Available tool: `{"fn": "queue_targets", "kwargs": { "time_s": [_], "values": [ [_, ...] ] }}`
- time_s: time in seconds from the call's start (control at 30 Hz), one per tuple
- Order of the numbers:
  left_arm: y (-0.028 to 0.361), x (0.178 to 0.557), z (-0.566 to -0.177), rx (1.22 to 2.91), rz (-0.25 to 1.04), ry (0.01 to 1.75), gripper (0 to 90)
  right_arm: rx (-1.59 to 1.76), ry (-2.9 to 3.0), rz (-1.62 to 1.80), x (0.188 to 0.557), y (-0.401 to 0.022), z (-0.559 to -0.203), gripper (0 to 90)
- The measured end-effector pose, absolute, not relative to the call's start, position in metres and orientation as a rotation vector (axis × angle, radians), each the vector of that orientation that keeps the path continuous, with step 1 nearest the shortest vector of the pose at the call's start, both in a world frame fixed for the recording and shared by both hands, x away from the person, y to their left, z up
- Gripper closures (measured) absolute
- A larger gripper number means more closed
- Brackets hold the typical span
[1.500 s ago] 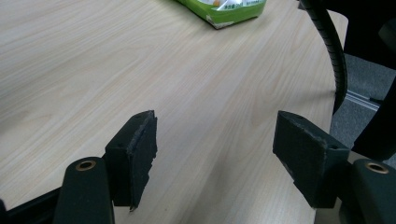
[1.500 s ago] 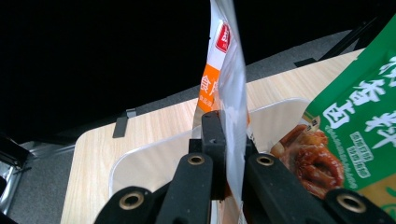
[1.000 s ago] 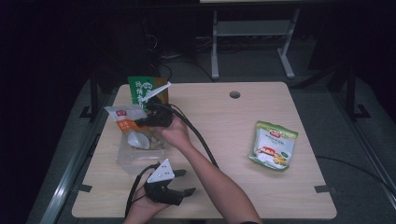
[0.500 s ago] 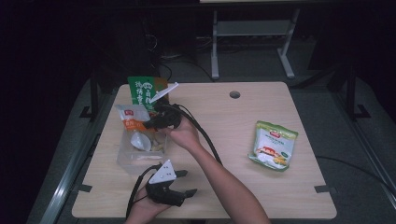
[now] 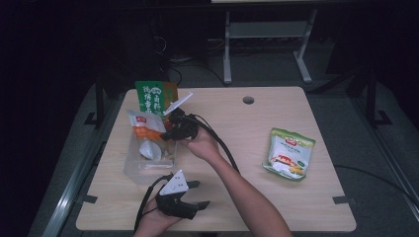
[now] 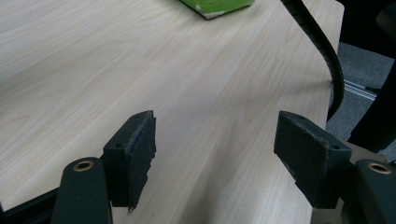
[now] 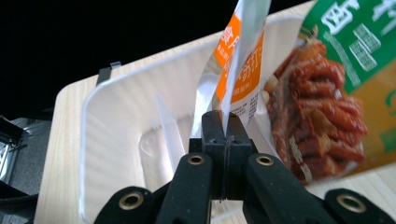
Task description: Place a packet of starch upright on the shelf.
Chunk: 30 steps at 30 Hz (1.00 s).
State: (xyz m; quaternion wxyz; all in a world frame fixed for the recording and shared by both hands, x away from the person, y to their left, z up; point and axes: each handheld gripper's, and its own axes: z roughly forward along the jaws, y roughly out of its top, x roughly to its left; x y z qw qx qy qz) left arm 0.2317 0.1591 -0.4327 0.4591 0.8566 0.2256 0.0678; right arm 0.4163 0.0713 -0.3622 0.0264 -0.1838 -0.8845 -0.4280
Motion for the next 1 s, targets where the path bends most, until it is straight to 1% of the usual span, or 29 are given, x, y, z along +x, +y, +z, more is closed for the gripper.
{"fn": "queue_targets", "kwargs": {
  "time_s": [0.17, 0.5, 0.73, 1.0],
  "values": [
    [0.158, 0.232, -0.433, 2.109, 0.168, 0.557, 29.1, -0.595, -2.700, -1.319, 0.420, 0.066, -0.370, 90.0],
    [0.158, 0.233, -0.434, 2.112, 0.168, 0.559, 28.9, -0.616, -2.679, -1.294, 0.423, 0.062, -0.372, 89.1],
    [0.160, 0.234, -0.434, 2.106, 0.169, 0.574, 27.9, -0.602, -2.684, -1.309, 0.421, 0.055, -0.364, 76.5],
    [0.158, 0.234, -0.434, 2.112, 0.170, 0.571, 27.4, -0.615, -2.685, -1.340, 0.418, 0.033, -0.355, 69.1]
  ]
}}
